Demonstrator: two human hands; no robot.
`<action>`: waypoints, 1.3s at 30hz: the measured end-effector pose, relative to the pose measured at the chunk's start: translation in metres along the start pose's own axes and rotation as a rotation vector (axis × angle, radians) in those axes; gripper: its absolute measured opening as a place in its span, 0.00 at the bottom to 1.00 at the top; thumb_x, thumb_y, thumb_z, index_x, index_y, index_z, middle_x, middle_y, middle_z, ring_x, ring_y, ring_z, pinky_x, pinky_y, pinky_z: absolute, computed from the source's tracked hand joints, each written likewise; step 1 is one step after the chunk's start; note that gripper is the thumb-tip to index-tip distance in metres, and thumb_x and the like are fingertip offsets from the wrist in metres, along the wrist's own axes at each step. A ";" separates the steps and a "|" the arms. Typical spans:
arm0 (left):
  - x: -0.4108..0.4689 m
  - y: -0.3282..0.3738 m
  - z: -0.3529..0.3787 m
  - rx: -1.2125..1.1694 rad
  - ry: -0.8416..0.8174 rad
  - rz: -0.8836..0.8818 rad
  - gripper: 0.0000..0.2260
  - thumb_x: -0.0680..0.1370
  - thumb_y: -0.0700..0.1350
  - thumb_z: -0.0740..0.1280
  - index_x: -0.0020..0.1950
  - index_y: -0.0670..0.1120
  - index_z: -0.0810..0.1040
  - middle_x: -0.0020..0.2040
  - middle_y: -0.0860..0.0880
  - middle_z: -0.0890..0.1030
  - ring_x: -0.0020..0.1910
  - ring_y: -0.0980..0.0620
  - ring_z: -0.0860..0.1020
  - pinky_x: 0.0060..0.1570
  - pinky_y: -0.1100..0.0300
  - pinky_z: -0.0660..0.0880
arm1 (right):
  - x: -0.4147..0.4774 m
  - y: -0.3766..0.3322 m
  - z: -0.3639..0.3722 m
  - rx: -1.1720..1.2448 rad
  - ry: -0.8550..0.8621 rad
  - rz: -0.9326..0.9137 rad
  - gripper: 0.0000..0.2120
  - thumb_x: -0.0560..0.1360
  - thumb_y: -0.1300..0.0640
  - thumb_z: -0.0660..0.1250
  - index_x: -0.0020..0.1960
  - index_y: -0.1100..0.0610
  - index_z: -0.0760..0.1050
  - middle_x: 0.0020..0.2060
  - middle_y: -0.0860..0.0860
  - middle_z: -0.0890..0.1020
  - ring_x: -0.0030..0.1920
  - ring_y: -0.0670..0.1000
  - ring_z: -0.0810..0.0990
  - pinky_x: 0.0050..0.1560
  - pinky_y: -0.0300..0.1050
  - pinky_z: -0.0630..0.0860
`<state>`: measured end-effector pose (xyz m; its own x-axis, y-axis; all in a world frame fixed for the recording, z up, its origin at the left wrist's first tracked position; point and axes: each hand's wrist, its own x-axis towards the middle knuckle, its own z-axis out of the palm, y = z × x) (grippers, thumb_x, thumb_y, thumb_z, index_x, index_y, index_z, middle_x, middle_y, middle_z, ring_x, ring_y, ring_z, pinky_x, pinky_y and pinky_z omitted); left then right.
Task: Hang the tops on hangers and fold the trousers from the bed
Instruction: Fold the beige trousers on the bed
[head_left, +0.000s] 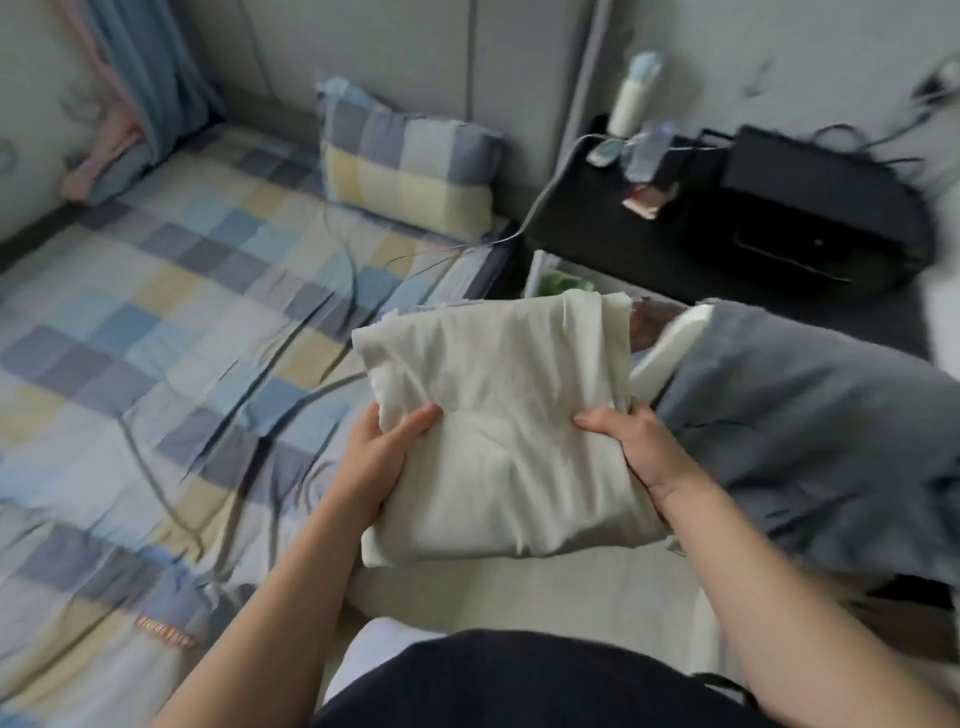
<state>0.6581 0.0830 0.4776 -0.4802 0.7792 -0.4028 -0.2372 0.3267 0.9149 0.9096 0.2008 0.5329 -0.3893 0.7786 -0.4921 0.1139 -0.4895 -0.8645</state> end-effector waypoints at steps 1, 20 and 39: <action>-0.004 0.009 0.024 0.011 -0.043 0.021 0.23 0.64 0.62 0.78 0.56 0.57 0.82 0.52 0.54 0.87 0.50 0.51 0.85 0.50 0.50 0.81 | -0.013 -0.007 -0.023 0.026 0.021 -0.028 0.14 0.65 0.59 0.74 0.50 0.56 0.85 0.47 0.56 0.87 0.45 0.55 0.87 0.38 0.43 0.82; -0.063 0.105 0.488 0.326 -0.939 0.342 0.09 0.72 0.54 0.77 0.50 0.62 0.82 0.50 0.56 0.86 0.47 0.55 0.86 0.39 0.66 0.80 | -0.196 0.000 -0.357 0.540 0.890 -0.390 0.14 0.66 0.60 0.73 0.52 0.56 0.85 0.47 0.57 0.87 0.45 0.59 0.87 0.36 0.48 0.82; -0.135 -0.024 0.906 0.782 -1.626 0.146 0.10 0.73 0.50 0.78 0.52 0.57 0.84 0.47 0.57 0.87 0.42 0.56 0.86 0.33 0.67 0.78 | -0.207 0.088 -0.566 1.066 1.787 -0.338 0.18 0.60 0.54 0.71 0.50 0.56 0.80 0.35 0.42 0.85 0.33 0.42 0.83 0.26 0.35 0.74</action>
<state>1.4930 0.4547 0.5356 0.8718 0.3535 -0.3391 0.3659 -0.0098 0.9306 1.5174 0.2185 0.5014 0.8845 -0.0129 -0.4663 -0.4499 0.2407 -0.8600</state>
